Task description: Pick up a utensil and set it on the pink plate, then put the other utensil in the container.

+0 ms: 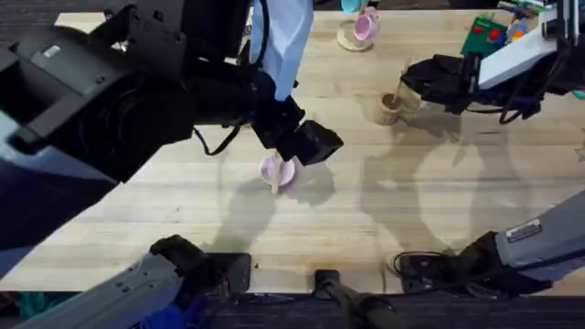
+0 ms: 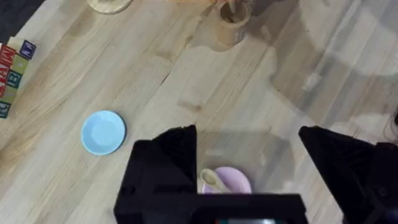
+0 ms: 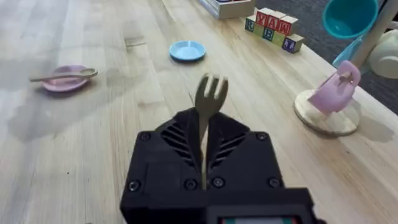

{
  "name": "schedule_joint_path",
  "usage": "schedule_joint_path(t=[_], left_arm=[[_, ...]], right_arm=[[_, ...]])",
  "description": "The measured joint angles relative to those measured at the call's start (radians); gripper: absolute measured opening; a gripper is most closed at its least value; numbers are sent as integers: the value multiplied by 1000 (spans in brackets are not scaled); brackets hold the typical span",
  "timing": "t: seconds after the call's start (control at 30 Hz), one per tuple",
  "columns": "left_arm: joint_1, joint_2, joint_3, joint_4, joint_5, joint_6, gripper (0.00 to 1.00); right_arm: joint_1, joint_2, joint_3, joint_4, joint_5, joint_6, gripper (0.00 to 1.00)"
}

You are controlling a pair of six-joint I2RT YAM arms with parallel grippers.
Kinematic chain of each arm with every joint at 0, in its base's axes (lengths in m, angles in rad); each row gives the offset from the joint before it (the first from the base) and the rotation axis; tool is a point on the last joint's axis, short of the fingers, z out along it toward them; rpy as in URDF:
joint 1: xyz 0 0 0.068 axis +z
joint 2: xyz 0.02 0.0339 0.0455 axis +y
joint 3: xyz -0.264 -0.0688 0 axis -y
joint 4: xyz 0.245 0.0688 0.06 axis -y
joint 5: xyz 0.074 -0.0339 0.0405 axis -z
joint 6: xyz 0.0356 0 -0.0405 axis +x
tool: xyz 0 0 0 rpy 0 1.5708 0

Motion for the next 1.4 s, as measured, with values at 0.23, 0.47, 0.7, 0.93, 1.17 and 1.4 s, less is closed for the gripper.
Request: schedule_joint_path(t=[0.23,0.47,0.7,0.93,1.17,1.4], left_arm=[[0,0,0,0,0,0,994],[0,0,0,0,0,0,994],[0,0,0,0,0,0,993],[0,0,0,0,0,0,992],[0,0,0,0,0,0,993],[0,0,0,0,0,0,994]], right_arm=[[0,0,0,0,0,0,31],[0,46,4,4,-1,2,31],[0,100,4,4,-2,2,32],[0,100,4,8,-3,28,808],[0,100,4,12,-4,59,997],[0,100,4,11,-14,122,996]])
